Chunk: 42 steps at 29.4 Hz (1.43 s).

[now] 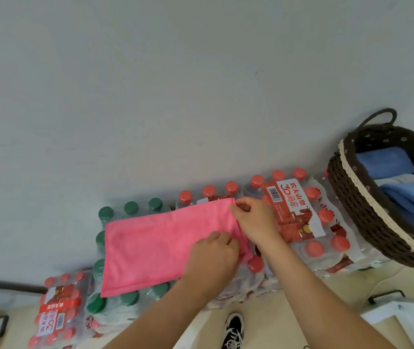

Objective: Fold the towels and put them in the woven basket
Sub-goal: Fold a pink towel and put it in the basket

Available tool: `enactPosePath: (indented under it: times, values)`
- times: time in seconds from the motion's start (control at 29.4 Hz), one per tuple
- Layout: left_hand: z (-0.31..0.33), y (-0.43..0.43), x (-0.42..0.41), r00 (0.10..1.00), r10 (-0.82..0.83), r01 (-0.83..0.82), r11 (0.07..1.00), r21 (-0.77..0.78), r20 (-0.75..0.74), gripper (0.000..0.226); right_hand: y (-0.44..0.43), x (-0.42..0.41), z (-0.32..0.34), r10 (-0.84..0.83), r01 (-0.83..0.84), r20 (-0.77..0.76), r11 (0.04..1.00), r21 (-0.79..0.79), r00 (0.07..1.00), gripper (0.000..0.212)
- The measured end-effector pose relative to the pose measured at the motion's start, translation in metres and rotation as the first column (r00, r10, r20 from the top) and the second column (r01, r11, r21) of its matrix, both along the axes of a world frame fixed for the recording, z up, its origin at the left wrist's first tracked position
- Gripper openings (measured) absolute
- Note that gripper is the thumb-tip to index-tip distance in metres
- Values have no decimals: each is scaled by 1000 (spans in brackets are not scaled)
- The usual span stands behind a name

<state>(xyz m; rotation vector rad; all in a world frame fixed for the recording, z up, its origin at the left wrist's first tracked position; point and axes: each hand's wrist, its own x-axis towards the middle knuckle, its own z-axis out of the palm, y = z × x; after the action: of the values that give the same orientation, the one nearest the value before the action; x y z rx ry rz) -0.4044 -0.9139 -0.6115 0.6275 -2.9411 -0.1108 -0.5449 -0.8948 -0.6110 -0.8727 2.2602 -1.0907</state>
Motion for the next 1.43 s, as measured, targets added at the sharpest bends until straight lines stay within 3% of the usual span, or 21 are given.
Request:
enactPosePath:
  times: [0.17,0.24,0.41,0.48,0.54,0.58,0.65,0.75,0.85,0.95,1.02,1.09,1.19,1.33,1.43]
  values:
    - [-4,5,2,987,-18,6,997,-71,-159,17,-12,-8,-2,73,-69,-90,997,41,993,13]
    - [-9,7,3,990,-32,22,997,-79,-138,19,-12,-8,-9,103,-96,-137,994,56,985,13]
    - [-14,10,0,997,-2,8,997,73,-81,10,-5,-1,-6,125,-88,-477,991,101,870,16]
    - [-2,12,3,984,67,-37,983,179,-164,17,-6,2,1,132,-134,-598,990,42,791,36]
    - [5,10,15,944,204,-142,961,240,-260,18,-6,13,5,178,-260,-610,965,-47,772,41]
    - [3,7,24,923,287,-224,942,250,-257,23,-4,22,6,220,-329,-582,940,-87,783,39]
    - [-7,-5,50,894,438,-413,888,202,-96,43,1,43,-2,321,-431,-523,897,-100,790,35]
    - [-19,-17,85,881,451,-469,871,145,143,52,3,63,-23,512,-506,-579,841,189,634,53]
    - [-18,-25,114,880,475,-460,858,228,-15,49,2,63,-35,586,-477,-610,804,355,534,60]
    - [-8,-48,149,637,760,-731,648,214,-128,43,1,66,-37,611,-444,-620,789,425,492,63]
    - [-2,-66,163,494,870,-825,472,311,-10,41,3,68,-39,610,-414,-617,792,449,497,65]
    - [-2,-77,166,459,881,-842,388,375,118,44,2,69,-37,594,-391,-607,805,447,528,66]
    - [3,-79,166,510,857,-816,455,356,73,36,-6,91,-22,537,-342,-612,843,416,581,65]
    - [10,-73,159,584,812,-752,538,381,6,21,-18,142,-14,513,-463,-524,854,236,680,64]
    - [12,-76,156,569,822,-712,514,478,-37,28,-26,164,-24,519,-474,-462,853,219,720,70]
